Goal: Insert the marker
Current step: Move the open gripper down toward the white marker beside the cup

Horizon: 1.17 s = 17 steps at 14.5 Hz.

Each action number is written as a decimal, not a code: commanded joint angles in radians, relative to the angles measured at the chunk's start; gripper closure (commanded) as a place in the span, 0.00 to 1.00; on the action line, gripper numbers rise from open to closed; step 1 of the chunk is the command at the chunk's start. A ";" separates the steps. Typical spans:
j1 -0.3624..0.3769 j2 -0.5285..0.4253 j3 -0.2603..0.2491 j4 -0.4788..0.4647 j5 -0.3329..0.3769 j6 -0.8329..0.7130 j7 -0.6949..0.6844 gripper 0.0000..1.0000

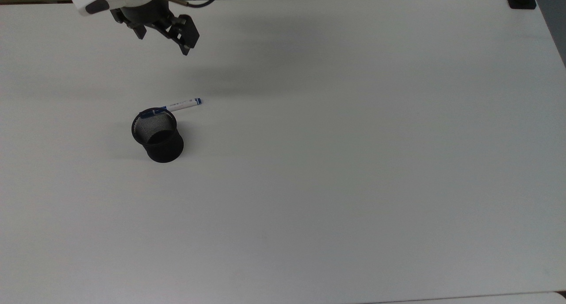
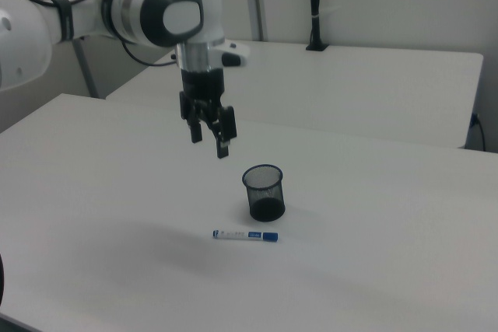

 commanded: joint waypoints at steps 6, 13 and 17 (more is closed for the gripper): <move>-0.078 -0.032 -0.003 -0.250 0.007 0.367 0.303 0.04; -0.103 -0.080 -0.076 -0.475 0.012 0.632 0.348 0.10; -0.103 -0.088 -0.108 -0.558 0.017 0.842 0.420 0.15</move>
